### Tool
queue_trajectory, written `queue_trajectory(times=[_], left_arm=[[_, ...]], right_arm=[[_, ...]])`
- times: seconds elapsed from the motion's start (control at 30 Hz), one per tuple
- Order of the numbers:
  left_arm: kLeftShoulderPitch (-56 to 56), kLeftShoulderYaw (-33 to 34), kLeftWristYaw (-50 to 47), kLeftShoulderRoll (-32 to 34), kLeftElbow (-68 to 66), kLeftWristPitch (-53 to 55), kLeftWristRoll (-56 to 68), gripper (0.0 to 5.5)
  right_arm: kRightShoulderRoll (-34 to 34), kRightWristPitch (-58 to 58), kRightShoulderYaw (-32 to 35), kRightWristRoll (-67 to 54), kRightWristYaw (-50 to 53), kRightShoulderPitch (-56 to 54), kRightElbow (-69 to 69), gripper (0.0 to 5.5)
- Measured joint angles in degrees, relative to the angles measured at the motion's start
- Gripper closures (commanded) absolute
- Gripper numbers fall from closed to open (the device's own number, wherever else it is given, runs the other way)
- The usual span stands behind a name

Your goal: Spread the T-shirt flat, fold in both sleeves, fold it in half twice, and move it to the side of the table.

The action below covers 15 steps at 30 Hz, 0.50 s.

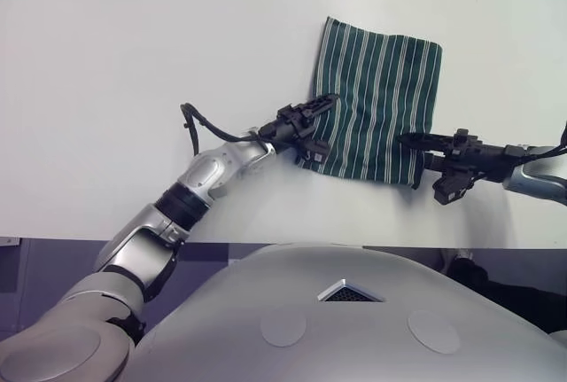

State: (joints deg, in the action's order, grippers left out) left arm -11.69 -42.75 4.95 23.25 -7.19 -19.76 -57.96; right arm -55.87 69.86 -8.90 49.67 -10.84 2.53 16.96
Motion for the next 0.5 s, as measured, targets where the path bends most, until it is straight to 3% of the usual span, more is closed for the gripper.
queue_trajectory(times=[0.23, 0.37, 0.5], left_arm=[[-4.7, -1.2, 4.8, -3.4, -4.0, -4.5, 5.9, 4.56], [-7.1, -1.3, 11.3, -3.5, -5.3, -7.7, 11.8, 4.95], [-7.1, -2.0, 24.0, 0.0, -1.6, -10.9, 21.1, 5.37]], right_arm=[[-0.9, -10.5, -7.4, -14.8, -14.2, 0.3, -7.5, 5.26], [-1.1, -12.1, -13.1, -29.1, -28.4, -8.6, 0.8, 5.32], [-5.0, -21.7, -16.4, -47.0, -47.8, -9.8, -1.5, 5.32]])
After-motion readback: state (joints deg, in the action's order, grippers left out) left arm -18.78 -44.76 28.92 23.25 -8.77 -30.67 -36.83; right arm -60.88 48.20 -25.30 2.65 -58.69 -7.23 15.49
